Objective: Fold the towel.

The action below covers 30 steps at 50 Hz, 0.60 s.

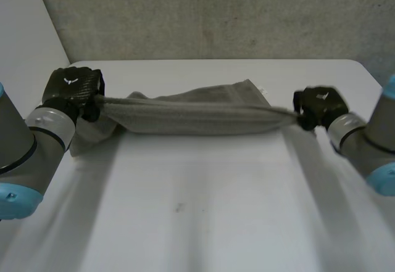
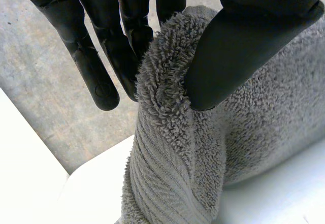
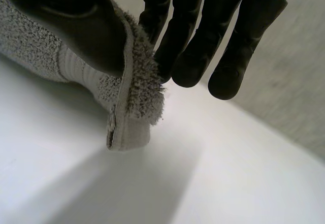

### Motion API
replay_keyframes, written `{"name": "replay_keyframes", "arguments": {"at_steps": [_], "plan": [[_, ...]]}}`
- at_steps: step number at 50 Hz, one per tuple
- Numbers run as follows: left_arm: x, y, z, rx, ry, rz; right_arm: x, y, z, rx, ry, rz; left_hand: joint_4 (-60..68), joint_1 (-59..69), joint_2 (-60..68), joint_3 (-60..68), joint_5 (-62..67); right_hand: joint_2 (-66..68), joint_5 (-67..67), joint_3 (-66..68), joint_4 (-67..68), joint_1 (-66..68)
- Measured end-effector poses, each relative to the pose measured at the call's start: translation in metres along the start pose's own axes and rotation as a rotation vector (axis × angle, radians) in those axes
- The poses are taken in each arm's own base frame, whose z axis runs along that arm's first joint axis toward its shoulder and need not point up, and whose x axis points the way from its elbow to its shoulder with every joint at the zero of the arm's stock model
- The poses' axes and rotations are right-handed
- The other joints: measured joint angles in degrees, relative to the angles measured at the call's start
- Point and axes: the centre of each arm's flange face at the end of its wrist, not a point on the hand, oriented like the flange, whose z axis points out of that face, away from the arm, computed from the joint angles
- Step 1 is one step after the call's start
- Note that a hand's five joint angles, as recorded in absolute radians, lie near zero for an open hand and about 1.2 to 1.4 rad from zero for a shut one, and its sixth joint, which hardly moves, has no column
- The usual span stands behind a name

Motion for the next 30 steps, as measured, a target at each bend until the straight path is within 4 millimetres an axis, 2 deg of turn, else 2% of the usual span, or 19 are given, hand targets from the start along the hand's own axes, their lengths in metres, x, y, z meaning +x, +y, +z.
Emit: {"name": "replay_keyframes", "arguments": {"at_steps": [6, 10, 12, 17, 24, 30], "plan": [[0.003, 0.001, -0.007, -0.014, 0.012, 0.004, 0.018, -0.050, -0.023, 0.104, 0.030, -0.190, 0.00, 0.00, 0.00, 0.00, 0.00, 0.00, 0.00, 0.00, 0.00, 0.00], [0.005, 0.000, -0.017, -0.028, 0.020, 0.008, 0.023, -0.069, -0.040, 0.113, 0.047, -0.329, 0.00, 0.00, 0.00, 0.00, -0.02, 0.00, 0.00, 0.00, 0.00, 0.00], [0.005, -0.001, -0.028, -0.049, 0.027, 0.010, 0.026, -0.078, -0.054, 0.084, 0.056, -0.440, 0.00, 0.00, 0.01, 0.00, 0.00, 0.00, 0.00, 0.00, 0.00, 0.00], [0.006, -0.001, -0.053, -0.097, 0.046, 0.012, 0.029, -0.091, -0.083, 0.004, 0.056, -0.593, 0.00, 0.00, 0.02, 0.00, 0.00, 0.00, 0.00, 0.00, 0.00, 0.00], [0.009, 0.003, -0.086, -0.165, 0.075, 0.018, 0.027, -0.097, -0.116, -0.115, 0.001, -0.623, 0.00, 0.00, 0.02, 0.00, 0.00, 0.00, 0.45, 0.00, 0.00, 0.00], [0.010, 0.006, -0.090, -0.182, 0.080, 0.021, 0.028, -0.090, -0.126, -0.207, -0.059, -0.608, 0.00, 0.04, 0.03, 0.00, 0.02, 0.00, 0.46, 0.00, 0.00, 0.00]]}}
